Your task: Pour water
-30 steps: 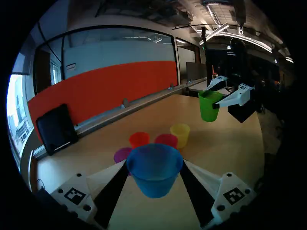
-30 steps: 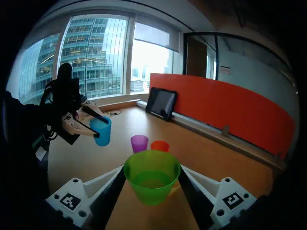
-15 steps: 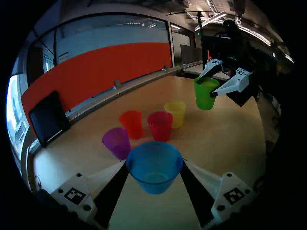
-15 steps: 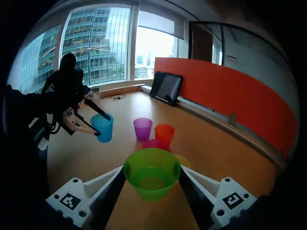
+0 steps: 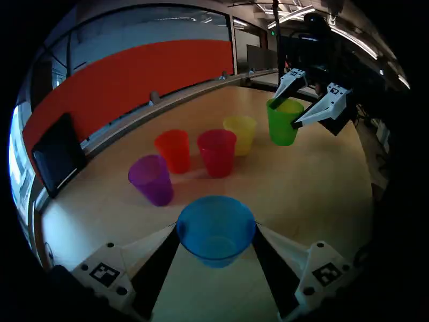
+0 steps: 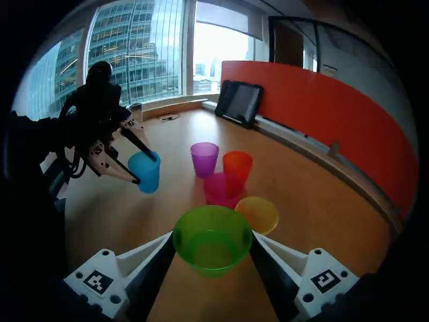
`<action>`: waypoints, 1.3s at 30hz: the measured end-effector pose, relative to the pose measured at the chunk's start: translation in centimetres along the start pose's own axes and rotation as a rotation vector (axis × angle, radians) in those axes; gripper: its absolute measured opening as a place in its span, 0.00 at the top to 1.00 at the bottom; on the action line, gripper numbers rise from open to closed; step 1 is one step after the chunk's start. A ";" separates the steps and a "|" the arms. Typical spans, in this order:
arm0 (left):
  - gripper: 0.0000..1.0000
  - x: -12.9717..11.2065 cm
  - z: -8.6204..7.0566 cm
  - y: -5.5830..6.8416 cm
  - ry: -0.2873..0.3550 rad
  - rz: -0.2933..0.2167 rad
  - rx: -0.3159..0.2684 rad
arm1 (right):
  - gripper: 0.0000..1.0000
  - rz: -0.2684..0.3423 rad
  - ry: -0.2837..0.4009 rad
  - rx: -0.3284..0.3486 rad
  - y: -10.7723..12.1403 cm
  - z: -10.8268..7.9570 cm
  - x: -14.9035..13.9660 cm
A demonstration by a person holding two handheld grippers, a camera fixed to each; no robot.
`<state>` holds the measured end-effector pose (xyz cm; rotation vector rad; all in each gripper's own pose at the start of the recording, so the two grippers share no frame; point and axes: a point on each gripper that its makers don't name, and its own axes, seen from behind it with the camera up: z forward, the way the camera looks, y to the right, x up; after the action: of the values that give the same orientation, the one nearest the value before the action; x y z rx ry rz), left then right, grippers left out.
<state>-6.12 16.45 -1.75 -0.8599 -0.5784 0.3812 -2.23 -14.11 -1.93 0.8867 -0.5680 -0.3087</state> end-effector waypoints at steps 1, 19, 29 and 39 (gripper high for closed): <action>0.11 -0.1 0.1 0.0 -0.003 0.000 -0.001 | 0.07 0.000 -0.004 0.002 0.0 0.1 -0.2; 0.11 -1.2 1.5 0.1 -0.008 -0.028 -0.021 | 0.07 0.002 -0.048 0.016 -0.2 1.5 -2.3; 0.11 -1.7 1.6 0.0 -0.013 -0.052 -0.029 | 0.07 0.004 -0.063 0.019 -0.5 2.0 -3.2; 0.10 -2.5 1.5 0.3 -0.040 -0.057 -0.041 | 0.07 0.005 -0.077 0.020 -0.7 2.7 -4.0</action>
<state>-9.03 16.23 -2.04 -0.8752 -0.6478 0.3360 -7.05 -14.32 -2.52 0.8954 -0.6455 -0.3348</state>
